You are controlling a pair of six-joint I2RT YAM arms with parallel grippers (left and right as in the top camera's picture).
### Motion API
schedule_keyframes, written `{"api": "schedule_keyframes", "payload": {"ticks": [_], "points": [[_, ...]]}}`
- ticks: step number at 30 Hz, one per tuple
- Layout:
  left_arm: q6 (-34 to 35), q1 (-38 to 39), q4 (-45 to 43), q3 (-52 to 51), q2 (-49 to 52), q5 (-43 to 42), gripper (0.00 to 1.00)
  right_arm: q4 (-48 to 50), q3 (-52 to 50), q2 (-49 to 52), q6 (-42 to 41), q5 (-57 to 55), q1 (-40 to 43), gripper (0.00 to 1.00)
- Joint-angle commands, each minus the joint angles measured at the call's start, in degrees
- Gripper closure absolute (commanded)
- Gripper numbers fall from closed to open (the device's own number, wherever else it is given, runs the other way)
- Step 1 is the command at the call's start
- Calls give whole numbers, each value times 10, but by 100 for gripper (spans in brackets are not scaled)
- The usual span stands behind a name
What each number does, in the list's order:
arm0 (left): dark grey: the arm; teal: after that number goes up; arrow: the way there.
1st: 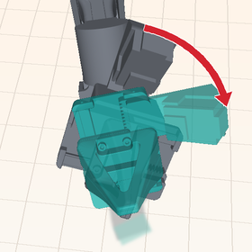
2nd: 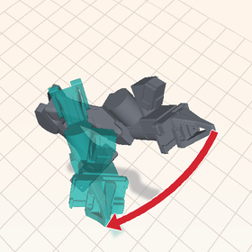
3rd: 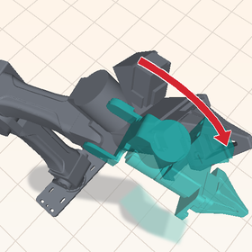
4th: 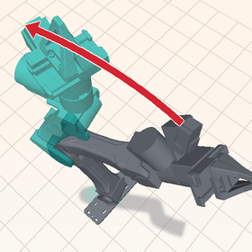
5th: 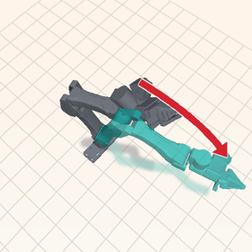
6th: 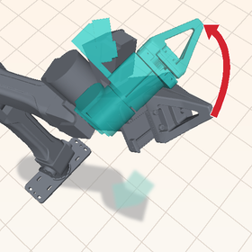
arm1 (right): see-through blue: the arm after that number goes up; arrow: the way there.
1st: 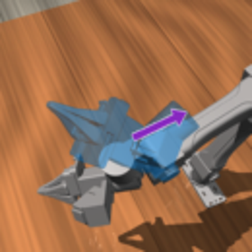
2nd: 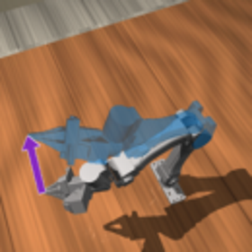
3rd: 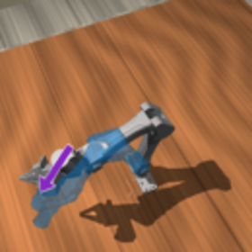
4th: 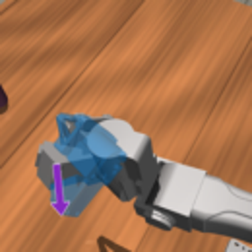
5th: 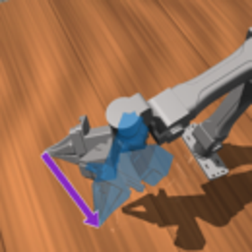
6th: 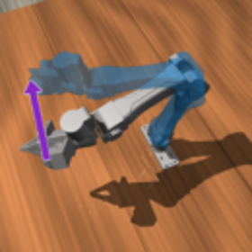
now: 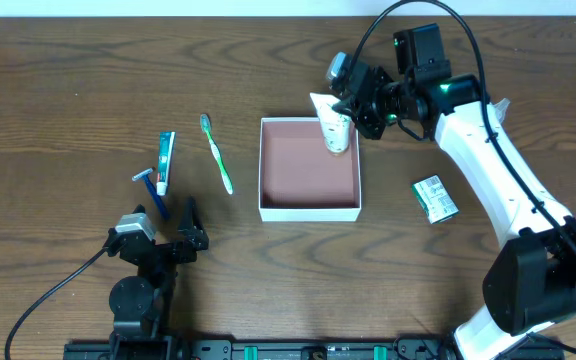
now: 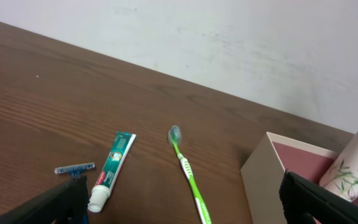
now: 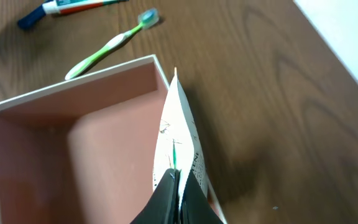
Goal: Pack container
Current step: 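Lift the Pantene tube and carry it over the white box, then lower the tube upright into the box's back corner, open right gripper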
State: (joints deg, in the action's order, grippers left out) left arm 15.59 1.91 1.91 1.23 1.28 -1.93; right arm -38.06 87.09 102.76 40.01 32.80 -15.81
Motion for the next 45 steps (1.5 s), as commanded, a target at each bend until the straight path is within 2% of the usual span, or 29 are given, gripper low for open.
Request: {"api": "schedule_keyframes", "payload": {"ticks": [1, 9, 10, 14, 15, 17, 21, 27, 31, 38, 45], "points": [[-5, -3, 22, -10, 1, 15, 2, 12, 13, -5, 8, 22, -2, 99], [-5, -3, 22, -10, 1, 15, 2, 14, 12, -4, 8, 15, -1, 99], [-5, -3, 22, -10, 1, 15, 2, 14, 12, -4, 8, 15, -1, 96], [-5, -3, 22, -10, 1, 15, 2, 14, 12, -4, 8, 10, -1, 51], [-5, -3, 22, -10, 1, 15, 2, 14, 12, -4, 8, 10, -1, 45], [-5, -3, 22, -10, 1, 15, 2, 15, 12, -4, 8, 11, -1, 41], [-5, -3, 22, -10, 1, 15, 2, 22, 13, -5, 3, 11, -1, 39], [-5, -3, 22, -10, 1, 15, 2, 52, 16, -15, -65, 27, -1, 32], [-5, -3, 22, -10, 1, 15, 2, 42, 21, -34, -92, 37, -1, 32], [-5, -3, 22, -10, 1, 15, 2, -27, 21, -71, -90, -32, -1, 37], [-5, -3, 22, -10, 1, 15, 2, -96, 21, -64, -30, -58, -1, 46]]}}
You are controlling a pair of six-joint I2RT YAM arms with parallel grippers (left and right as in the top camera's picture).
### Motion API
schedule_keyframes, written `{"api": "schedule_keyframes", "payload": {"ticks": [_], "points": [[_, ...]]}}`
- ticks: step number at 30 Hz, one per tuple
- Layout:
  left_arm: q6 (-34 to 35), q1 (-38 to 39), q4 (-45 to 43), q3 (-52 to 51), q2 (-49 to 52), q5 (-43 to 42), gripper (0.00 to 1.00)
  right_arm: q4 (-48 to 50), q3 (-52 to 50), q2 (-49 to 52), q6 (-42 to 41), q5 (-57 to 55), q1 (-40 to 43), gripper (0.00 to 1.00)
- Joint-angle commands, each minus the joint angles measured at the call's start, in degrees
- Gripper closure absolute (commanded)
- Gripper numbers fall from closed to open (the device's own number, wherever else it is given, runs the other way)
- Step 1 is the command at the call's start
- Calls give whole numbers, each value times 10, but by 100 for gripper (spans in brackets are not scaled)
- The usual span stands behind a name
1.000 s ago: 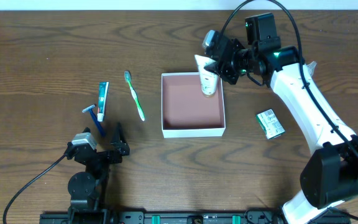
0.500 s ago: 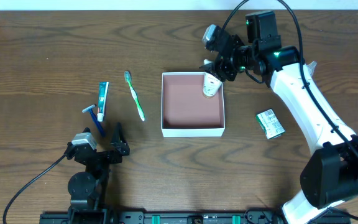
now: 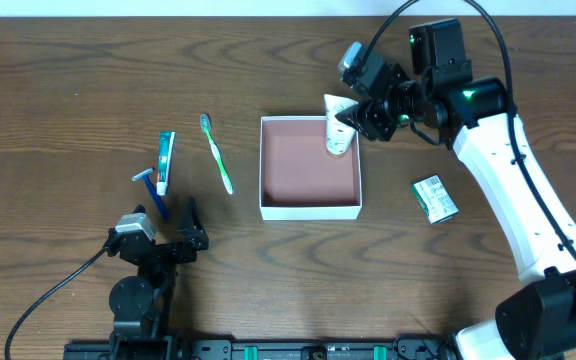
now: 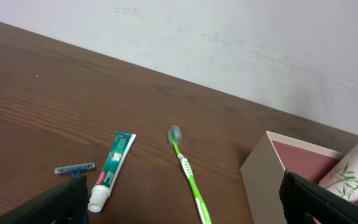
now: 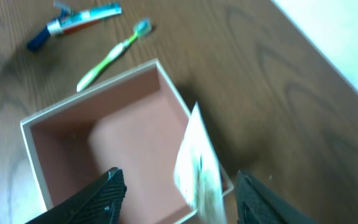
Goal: Pack container
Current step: 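Lower the tube upright into the box's back corner, open right gripper, then move right gripper to the purple soap pump bottle and grasp it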
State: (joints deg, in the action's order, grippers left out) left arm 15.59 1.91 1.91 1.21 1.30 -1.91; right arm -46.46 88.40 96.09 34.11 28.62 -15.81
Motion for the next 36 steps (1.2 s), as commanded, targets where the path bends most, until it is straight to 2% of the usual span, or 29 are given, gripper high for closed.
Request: {"api": "schedule_keyframes", "payload": {"ticks": [1, 8, 24, 31, 36], "points": [[-5, -3, 22, -10, 1, 15, 2, -17, 7, 4, 31, -20, 0, 47], [-5, -3, 22, -10, 1, 15, 2, -20, 7, 10, 33, -37, 13, 50], [-5, -3, 22, -10, 1, 15, 2, 2, 8, 19, 33, -20, 42, 47], [-5, -3, 22, -10, 1, 15, 2, 19, 12, -19, -32, -4, 43, 48], [-5, -3, 22, -10, 1, 15, 2, 15, 17, -62, -146, -58, 67, 40]]}}
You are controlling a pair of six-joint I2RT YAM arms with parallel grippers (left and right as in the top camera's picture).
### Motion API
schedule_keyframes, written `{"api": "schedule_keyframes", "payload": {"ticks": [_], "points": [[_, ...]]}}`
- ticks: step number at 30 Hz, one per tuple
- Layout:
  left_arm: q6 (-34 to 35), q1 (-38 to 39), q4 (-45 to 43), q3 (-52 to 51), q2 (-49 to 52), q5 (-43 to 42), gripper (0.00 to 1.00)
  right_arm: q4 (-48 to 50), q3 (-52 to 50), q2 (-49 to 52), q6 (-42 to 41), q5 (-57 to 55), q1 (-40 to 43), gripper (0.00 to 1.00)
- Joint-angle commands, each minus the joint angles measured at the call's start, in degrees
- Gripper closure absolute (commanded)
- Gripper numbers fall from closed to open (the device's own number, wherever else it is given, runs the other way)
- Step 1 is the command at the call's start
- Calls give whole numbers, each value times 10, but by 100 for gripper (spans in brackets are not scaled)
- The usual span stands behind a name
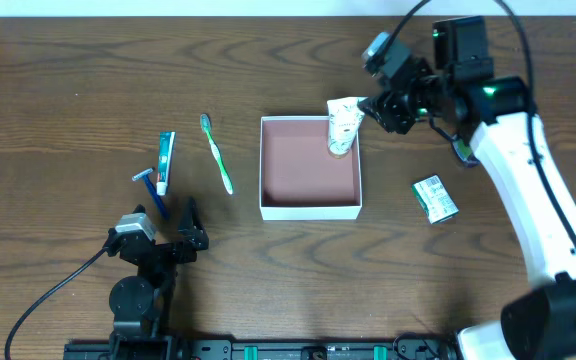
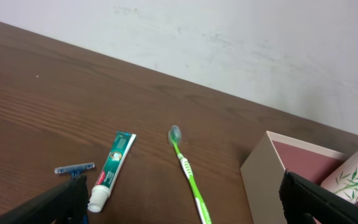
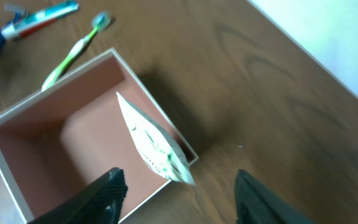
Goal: Pack container
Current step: 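Move right gripper to the purple soap pump bottle and grasp it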
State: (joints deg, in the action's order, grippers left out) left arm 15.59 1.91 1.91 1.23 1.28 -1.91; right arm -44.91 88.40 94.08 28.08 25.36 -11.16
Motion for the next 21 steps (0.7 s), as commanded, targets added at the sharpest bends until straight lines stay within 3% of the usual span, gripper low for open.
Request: {"api": "schedule_keyframes", "payload": {"ticks": [1, 6, 9, 11, 14, 21], "points": [[-5, -3, 22, -10, 1, 15, 2, -5, 17, -52, -113, -37, 29, 39], [-5, -3, 22, -10, 1, 15, 2, -65, 17, -99, -305, -174, 87, 38], [-5, -3, 22, -10, 1, 15, 2, -118, 17, -107, -403, -251, 127, 30], [-5, -3, 22, -10, 1, 15, 2, -135, 14, -103, -409, -253, 146, 30], [-5, -3, 22, -10, 1, 15, 2, -140, -1, -93, -412, -261, 167, 20], [-5, -3, 22, -10, 1, 15, 2, -121, -43, -57, -448, -280, 209, 20]]}}
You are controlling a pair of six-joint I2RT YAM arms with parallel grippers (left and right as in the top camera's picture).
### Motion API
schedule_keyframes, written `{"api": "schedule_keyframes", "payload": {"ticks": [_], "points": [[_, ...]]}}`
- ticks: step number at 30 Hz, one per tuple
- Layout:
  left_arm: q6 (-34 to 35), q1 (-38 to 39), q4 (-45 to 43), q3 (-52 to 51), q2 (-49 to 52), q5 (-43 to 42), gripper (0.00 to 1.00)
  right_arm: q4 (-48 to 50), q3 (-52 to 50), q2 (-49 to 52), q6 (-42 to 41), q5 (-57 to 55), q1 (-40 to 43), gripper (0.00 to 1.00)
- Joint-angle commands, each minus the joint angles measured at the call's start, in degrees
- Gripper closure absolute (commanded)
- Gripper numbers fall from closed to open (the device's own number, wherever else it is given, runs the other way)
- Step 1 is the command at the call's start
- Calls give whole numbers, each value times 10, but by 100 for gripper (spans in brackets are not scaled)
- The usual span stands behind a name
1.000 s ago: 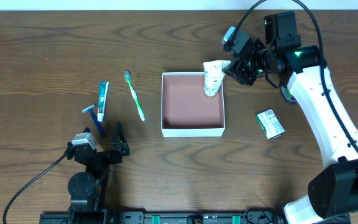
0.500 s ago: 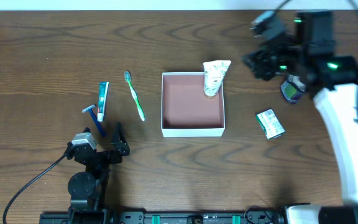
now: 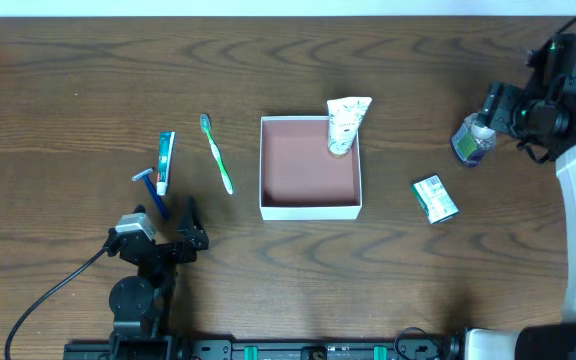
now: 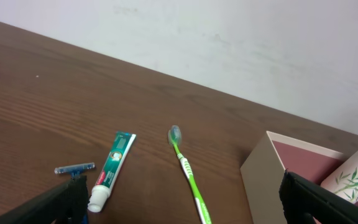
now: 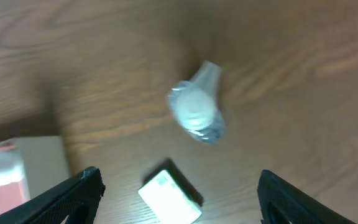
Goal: Pack container
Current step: 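Move right gripper to the purple soap pump bottle and grasp it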
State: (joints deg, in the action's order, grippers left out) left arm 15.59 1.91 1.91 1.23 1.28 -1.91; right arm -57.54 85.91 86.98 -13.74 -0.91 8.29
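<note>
A white box (image 3: 308, 210) with a pink inside stands mid-table. A white tube (image 3: 346, 120) with green print leans in its far right corner, cap down; its tip shows in the left wrist view (image 4: 355, 180). My right gripper (image 3: 498, 112) hangs open at the far right, above a small clear bottle (image 5: 196, 115) and a green soap box (image 5: 169, 199). Left of the box lie a green toothbrush (image 3: 217, 152), a toothpaste tube (image 3: 165, 160) and a blue razor (image 3: 151, 185). My left gripper (image 3: 174, 215) rests open near the front left edge, behind the razor.
The bottle (image 3: 470, 140) and soap box (image 3: 435, 198) lie on the wood right of the box. The box's near corner (image 4: 263, 171) stands to the right in front of my left gripper (image 4: 182, 185). A pale wall runs along the table's far side.
My right gripper has moved from beside the box's far right corner out to the far right, over the small bottle. The tube still leans in the box. The left arm has not moved.
My right gripper was shut on the white tube, holding it upright in the box's far right corner. Then it was open with the tube left leaning there. It stood farther right of the box, and now hangs above the bottle and soap box.
</note>
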Motion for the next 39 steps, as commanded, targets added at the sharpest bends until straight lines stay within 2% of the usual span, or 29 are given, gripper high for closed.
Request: {"api": "schedule_keyframes", "payload": {"ticks": [1, 14, 19, 22, 26, 33, 39], "points": [[-5, -3, 22, -10, 1, 15, 2, 17, -30, 19, -30, -17, 19, 20], [-5, -3, 22, -10, 1, 15, 2, 200, -131, 51, -29, 20, 22, 22], [-5, -3, 22, -10, 1, 15, 2, 261, -161, 61, -28, 44, 21, 26], [-5, -3, 22, -10, 1, 15, 2, 282, -172, 67, -23, 44, 21, 34], [-5, -3, 22, -10, 1, 15, 2, 285, -173, 69, -11, 44, 21, 50], [-5, -3, 22, -10, 1, 15, 2, 293, -173, 69, 11, 44, 21, 67], [-5, -3, 22, -10, 1, 15, 2, 314, -174, 69, 38, 44, 21, 75]]}}
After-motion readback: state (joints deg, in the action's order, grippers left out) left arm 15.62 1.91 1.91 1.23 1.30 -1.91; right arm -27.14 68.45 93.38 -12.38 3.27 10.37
